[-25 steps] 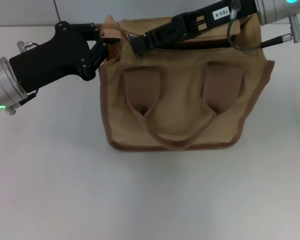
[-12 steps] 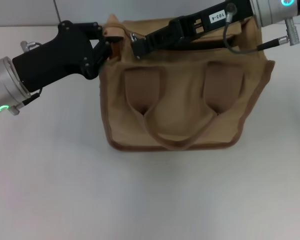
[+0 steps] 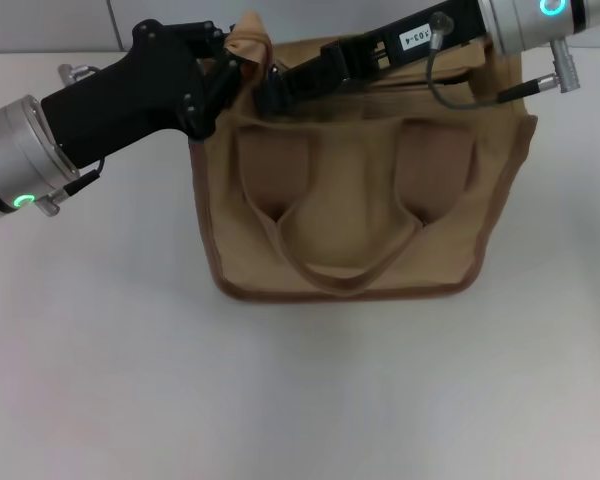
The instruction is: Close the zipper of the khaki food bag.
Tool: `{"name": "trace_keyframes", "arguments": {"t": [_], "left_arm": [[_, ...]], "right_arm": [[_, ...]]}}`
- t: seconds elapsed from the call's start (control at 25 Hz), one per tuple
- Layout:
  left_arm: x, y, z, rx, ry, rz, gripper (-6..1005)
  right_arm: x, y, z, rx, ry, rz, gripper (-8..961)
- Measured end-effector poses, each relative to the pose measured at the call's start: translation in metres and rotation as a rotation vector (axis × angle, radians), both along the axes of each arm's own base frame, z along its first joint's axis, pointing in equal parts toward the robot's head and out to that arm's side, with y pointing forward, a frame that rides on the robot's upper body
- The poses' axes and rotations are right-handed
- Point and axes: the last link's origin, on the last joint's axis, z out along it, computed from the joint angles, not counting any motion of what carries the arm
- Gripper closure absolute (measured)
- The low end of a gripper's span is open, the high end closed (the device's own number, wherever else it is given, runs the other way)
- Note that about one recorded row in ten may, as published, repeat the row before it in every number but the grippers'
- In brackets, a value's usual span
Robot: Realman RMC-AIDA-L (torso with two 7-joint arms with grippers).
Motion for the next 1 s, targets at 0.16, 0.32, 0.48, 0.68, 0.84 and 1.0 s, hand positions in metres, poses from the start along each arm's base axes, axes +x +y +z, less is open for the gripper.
{"name": "trace_keyframes", "arguments": {"t": [0.16,0.32,0.48,0.68,0.84,1.0], "left_arm": [[0.0034,0.0009,-0.0028,-0.011,-0.019,0.002,967],[0.0062,0.0026,-0.0023,-0.003,-0.048,0.008,967],[0.0039,0.0024,-0.0005,0.010,-0.071,0.028,967],[0.0025,0.0021,0.0003,0.008,-0.078,0.037,967],[0.0031,0.0026,0.0003,0.007,-0.076,0.036,967],[0.0038,0.0030,0.0004,0.007,-0.077,0.033,967]], "right_arm": [[-0.0028,-0.0004,-0.0016,0.002,0.004,0.002,664],[-0.0033,-0.0003,0.0000,0.011,0.008,0.005,664],[0.0031,-0.0007,0.0052,0.034,0.013,0.000,665],[0.0039,-0.0012,0.0075,0.043,0.013,0.005,665],[0.0034,-0.0009,0.0077,0.047,0.016,0.010,688],[0.0015,-0.0021,0.0046,0.044,0.015,0.019,719]]}}
